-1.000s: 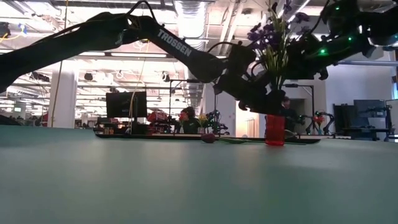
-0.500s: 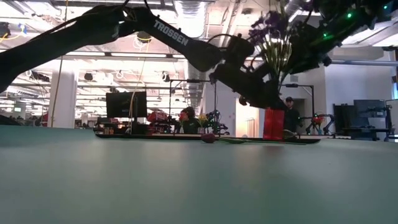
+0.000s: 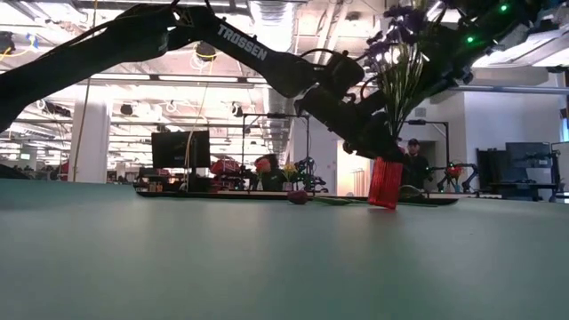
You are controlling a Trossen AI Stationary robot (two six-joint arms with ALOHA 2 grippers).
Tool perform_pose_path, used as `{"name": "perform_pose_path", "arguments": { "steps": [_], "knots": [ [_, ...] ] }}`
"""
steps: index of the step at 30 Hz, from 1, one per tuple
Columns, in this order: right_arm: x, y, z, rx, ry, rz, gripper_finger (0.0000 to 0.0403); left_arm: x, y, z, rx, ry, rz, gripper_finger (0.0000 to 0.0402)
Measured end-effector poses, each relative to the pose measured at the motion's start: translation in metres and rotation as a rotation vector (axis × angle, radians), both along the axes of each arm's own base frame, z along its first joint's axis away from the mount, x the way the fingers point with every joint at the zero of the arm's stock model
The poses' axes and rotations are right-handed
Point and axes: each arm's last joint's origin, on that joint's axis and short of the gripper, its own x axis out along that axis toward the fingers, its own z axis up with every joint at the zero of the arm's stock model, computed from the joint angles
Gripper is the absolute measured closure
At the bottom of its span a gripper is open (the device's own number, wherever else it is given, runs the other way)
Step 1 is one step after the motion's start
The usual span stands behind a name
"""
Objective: Sort flowers into vase by color
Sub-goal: Put the red flowers into the red vase
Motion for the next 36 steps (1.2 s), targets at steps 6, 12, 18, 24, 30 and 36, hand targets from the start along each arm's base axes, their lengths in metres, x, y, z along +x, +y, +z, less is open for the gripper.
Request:
{"name": "perform_pose_path", "arguments": {
  "steps": [6, 12, 18, 24, 30, 36],
  "knots": [
    [0.003, 0.007, -0.004, -0.025, 0.095, 0.088, 0.0158, -0.001, -0.002, -0.001, -0.001, 0.011, -0.081, 0.0178],
    [0.004, 0.012, -0.005, 0.001, 0.098, 0.099, 0.0158, -0.002, -0.004, -0.002, -0.014, 0.018, -0.102, 0.0178],
    [0.002, 0.01, 0.007, 0.101, -0.047, -0.013, 0.0158, -0.001, -0.006, -0.001, -0.032, 0.003, -0.141, 0.0178],
    [0.002, 0.011, 0.007, 0.165, -0.1, -0.064, 0.0157, 0.003, -0.007, 0.003, -0.073, -0.074, -0.196, 0.0178],
    [0.001, 0.01, 0.007, 0.133, -0.086, -0.111, 0.0158, 0.005, -0.009, 0.0, -0.058, -0.076, -0.168, 0.0178],
    [0.002, 0.011, 0.006, 0.138, -0.073, -0.092, 0.016, 0.006, -0.009, 0.0, -0.046, -0.072, -0.134, 0.0178]
  ]
}}
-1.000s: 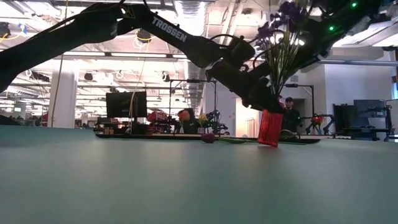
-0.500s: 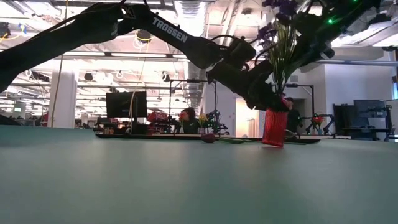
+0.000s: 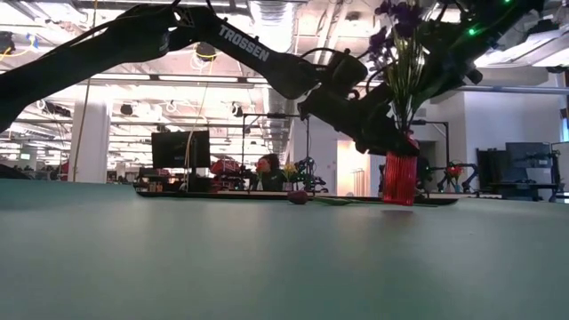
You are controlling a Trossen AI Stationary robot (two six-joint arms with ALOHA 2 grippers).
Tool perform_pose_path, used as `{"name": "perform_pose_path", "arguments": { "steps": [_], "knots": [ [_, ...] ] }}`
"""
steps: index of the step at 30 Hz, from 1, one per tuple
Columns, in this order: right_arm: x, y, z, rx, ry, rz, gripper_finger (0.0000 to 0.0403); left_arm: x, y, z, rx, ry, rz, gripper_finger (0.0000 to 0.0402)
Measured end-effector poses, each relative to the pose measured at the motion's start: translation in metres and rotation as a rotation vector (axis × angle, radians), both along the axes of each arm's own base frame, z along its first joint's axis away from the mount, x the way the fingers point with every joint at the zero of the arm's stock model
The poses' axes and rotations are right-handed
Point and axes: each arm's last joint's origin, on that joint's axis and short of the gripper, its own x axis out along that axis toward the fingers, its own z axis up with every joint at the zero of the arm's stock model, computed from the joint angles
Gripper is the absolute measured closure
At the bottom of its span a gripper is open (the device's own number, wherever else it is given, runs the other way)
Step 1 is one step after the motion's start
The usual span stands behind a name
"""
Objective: Sort flowers into vase by color
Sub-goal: Put the red flowers into the red vase
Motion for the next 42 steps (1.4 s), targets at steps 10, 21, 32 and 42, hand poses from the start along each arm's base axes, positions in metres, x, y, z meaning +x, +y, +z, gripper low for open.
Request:
{"name": "perform_pose_path", "arguments": {
  "steps": [10, 21, 32, 42],
  "knots": [
    [0.0015, 0.0046, -0.0016, -0.025, 0.056, 0.055, 0.0251, 0.0007, -0.0002, 0.0013, -0.003, -0.014, -0.005, 0.0178],
    [0.0026, 0.0038, -0.0024, 0.013, 0.021, 0.02, 0.0299, 0.0009, -0.0001, 0.0017, -0.002, -0.019, -0.004, 0.0178],
    [0.0015, 0.0057, -0.0052, 0.071, 0.003, -0.016, 0.0144, 0.0009, -0.0006, 0.0016, 0.0, -0.016, -0.007, 0.0178],
    [0.0032, 0.0059, -0.004, 0.134, -0.082, -0.04, 0.0043, 0.0013, -0.0003, 0.0019, 0.019, -0.019, 0.006, 0.0178]
  ]
}}
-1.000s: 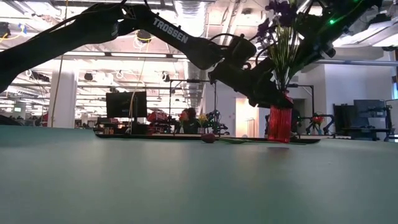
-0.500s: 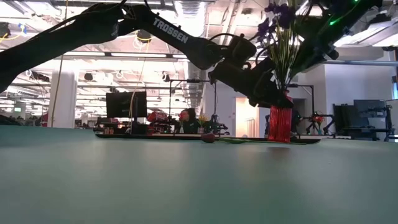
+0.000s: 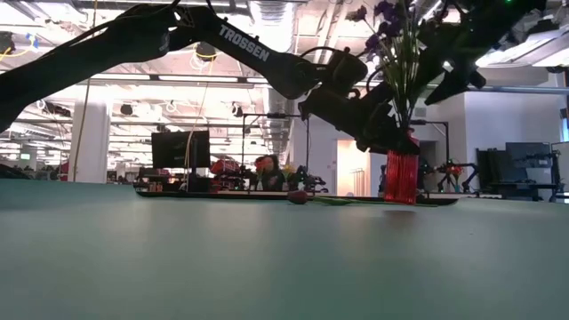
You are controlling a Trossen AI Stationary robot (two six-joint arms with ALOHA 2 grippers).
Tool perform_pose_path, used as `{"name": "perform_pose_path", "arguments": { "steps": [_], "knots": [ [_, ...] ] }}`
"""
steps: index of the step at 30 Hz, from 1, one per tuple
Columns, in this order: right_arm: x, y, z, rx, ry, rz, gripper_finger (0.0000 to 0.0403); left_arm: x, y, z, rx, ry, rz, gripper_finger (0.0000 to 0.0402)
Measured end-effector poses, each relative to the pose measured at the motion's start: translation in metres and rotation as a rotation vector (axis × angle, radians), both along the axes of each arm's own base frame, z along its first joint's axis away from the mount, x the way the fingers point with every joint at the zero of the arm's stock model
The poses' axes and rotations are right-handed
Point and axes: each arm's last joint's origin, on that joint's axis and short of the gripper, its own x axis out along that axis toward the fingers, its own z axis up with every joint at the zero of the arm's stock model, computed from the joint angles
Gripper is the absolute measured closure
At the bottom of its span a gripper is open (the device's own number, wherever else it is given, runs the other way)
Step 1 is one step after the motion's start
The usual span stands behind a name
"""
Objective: Sort flowers into vase by color
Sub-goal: Put the red flowers into the red vase
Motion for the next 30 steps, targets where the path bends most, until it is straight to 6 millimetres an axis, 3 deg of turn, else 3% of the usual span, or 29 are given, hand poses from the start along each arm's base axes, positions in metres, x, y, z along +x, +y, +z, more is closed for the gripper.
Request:
{"name": "perform_pose_path", "arguments": {
  "steps": [12, 24, 30],
  "knots": [
    [-0.002, 0.0, 0.004, 0.129, -0.187, -0.157, 0.0041, 0.001, 0.003, 0.002, 0.054, -0.008, 0.089, 0.0178],
    [-0.01, 0.001, 0.02, 0.107, -0.415, -0.324, 0.0042, 0.001, 0.006, 0.002, 0.096, -0.002, 0.169, 0.0178],
    [-0.011, 0.001, 0.02, 0.104, -0.427, -0.365, 0.0042, 0.001, 0.007, 0.004, 0.1, -0.012, 0.189, 0.0178]
  ]
}}
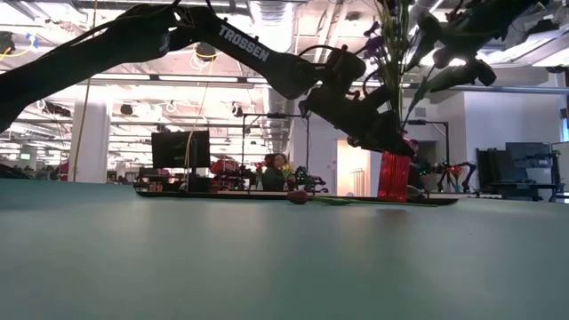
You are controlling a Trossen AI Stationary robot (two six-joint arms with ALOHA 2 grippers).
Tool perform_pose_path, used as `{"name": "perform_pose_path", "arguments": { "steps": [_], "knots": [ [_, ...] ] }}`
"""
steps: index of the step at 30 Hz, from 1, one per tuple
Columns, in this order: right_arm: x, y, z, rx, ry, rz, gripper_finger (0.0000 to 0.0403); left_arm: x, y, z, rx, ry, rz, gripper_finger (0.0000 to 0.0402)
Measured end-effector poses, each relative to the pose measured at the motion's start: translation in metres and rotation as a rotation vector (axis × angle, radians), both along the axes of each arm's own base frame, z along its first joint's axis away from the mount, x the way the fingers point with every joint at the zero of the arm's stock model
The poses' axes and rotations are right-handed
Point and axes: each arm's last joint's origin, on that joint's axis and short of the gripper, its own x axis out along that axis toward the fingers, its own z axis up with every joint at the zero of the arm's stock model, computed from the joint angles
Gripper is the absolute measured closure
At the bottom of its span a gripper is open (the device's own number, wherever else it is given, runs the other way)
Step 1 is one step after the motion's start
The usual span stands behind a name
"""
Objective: Sort flowers into vase by color
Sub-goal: Put the red flowers into the red vase
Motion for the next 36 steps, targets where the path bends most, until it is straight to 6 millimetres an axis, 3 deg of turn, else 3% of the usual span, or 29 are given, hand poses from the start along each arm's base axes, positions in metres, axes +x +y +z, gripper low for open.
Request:
{"name": "perform_pose_path", "arguments": {
  "steps": [6, 13, 25, 36],
  "knots": [
    [-0.001, 0.002, -0.001, -0.04, 0.096, 0.099, 0.0042, -0.002, 0.004, -0.001, -0.023, 0.008, -0.001, 0.0178],
    [-0.004, 0.005, -0.009, -0.153, 0.391, 0.265, 0.0042, -0.005, 0.007, -0.004, -0.058, 0.032, -0.044, 0.0172],
    [-0.008, 0.007, -0.016, -0.356, 0.77, 0.503, 0.0042, -0.011, -0.007, -0.012, -0.206, 0.098, -0.361, 0.0162],
    [0.006, 0.013, -0.02, -0.56, 1.0, 0.721, 0.0042, -0.008, -0.011, -0.01, -0.117, 0.053, -0.41, 0.0158]
  ]
}}
